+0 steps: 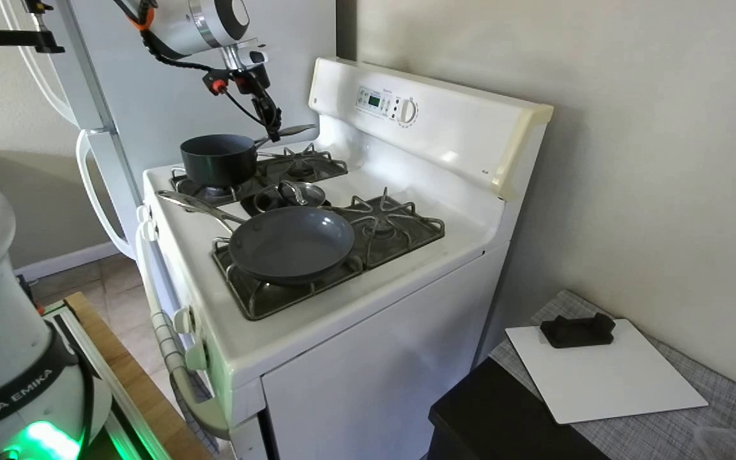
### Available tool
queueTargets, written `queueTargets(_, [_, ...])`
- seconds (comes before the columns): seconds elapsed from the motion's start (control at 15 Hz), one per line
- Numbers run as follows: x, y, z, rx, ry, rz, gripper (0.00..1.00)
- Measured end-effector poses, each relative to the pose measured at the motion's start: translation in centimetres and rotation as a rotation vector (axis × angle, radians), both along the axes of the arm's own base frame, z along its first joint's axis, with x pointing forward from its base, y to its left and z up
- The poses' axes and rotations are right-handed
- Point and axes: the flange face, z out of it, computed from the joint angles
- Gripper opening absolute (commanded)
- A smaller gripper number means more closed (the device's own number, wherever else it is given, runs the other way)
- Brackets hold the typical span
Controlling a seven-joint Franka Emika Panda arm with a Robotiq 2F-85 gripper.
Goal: Move the pot backwards then put the lid on top
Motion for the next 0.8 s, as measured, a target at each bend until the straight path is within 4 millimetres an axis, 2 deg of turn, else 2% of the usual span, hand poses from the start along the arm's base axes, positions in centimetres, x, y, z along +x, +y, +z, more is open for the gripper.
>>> queueTargets(0.8, [2.7, -1.1, 0.1, 0.006, -0.027, -0.061, 0.05])
